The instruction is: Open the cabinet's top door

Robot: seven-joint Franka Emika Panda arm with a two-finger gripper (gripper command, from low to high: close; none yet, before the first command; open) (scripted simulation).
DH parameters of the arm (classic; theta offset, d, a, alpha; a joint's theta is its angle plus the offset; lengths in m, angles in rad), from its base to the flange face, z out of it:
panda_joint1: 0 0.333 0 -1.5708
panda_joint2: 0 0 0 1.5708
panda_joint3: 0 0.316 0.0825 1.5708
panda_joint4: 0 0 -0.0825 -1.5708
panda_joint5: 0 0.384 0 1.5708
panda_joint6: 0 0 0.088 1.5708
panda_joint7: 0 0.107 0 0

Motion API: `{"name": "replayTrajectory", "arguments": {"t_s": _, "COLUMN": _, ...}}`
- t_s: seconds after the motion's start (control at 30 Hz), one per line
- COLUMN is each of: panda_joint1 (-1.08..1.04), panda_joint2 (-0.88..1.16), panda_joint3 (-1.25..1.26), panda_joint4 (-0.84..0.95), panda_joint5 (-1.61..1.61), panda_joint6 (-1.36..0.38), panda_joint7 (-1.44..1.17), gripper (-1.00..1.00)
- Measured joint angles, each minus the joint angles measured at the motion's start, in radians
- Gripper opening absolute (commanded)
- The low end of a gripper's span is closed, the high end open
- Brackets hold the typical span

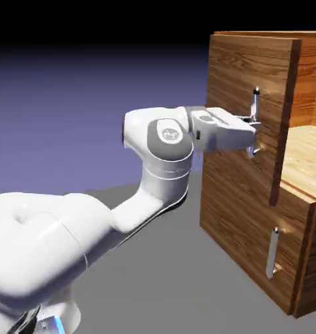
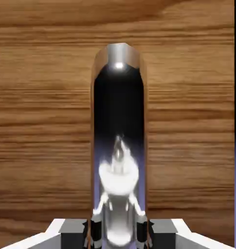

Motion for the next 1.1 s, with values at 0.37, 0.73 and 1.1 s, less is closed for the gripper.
{"name": "replayTrajectory", "arguments": {"t_s": 0.37, "panda_joint1": -0.176, "panda_joint2": -0.048, "panda_joint3": 0.39, "panda_joint4": -0.285, "panda_joint5": 0.272, "panda_joint6": -0.347, "panda_joint7": 0.128, "gripper": -1.0}}
{"name": "replayTrajectory", "arguments": {"t_s": 0.73, "panda_joint1": -0.159, "panda_joint2": 0.004, "panda_joint3": 0.789, "panda_joint4": -0.35, "panda_joint5": 0.617, "panda_joint6": -0.615, "panda_joint7": 0.228, "gripper": -1.0}}
{"name": "replayTrajectory", "arguments": {"t_s": 1.1, "panda_joint1": -0.149, "panda_joint2": 0.242, "panda_joint3": 1.188, "panda_joint4": -0.255, "panda_joint5": 1.001, "panda_joint6": -0.88, "panda_joint7": 0.376, "gripper": -1.0}}
